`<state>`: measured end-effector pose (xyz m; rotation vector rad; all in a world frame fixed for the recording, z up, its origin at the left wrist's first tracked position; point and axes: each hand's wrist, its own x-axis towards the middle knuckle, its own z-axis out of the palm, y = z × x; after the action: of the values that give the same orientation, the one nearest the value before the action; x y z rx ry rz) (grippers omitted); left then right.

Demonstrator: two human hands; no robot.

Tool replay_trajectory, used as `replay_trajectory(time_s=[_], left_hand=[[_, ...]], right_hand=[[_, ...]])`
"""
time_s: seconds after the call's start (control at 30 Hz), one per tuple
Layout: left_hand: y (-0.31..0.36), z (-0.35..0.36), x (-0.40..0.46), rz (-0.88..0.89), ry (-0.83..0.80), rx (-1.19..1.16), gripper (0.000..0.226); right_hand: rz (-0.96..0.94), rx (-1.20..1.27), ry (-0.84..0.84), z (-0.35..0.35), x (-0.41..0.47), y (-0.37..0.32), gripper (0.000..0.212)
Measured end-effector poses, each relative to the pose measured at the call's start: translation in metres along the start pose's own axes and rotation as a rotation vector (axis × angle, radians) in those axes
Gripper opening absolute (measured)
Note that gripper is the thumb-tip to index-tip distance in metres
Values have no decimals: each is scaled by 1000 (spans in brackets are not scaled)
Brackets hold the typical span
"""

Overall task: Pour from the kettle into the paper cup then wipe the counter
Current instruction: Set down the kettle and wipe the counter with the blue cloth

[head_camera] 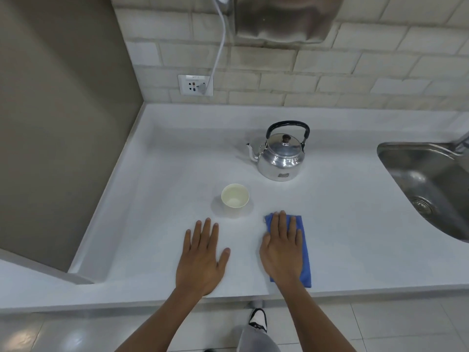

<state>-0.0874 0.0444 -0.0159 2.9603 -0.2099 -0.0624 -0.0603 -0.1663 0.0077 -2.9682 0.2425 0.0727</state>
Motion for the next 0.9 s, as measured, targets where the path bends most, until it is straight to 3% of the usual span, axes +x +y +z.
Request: replay_trajectory(time_s=[0.3, 0.43, 0.53, 0.7, 0.9], left_hand=[[-3, 4, 2, -4, -16, 39, 80], [-2, 5, 1, -8, -12, 23, 78], [1, 4, 2, -26, -4, 9, 78], [0, 4, 2, -21, 1, 14, 79], [-1, 7, 3, -17, 9, -5, 79]], right_hand=[[-193, -43, -33, 6, -57, 15, 62], [-60, -53, -32, 0, -22, 45, 68], [25, -57, 10, -1, 3, 20, 62], [-93, -38, -17, 12, -20, -26, 60], [-215, -79, -46, 7, -57, 18, 63]])
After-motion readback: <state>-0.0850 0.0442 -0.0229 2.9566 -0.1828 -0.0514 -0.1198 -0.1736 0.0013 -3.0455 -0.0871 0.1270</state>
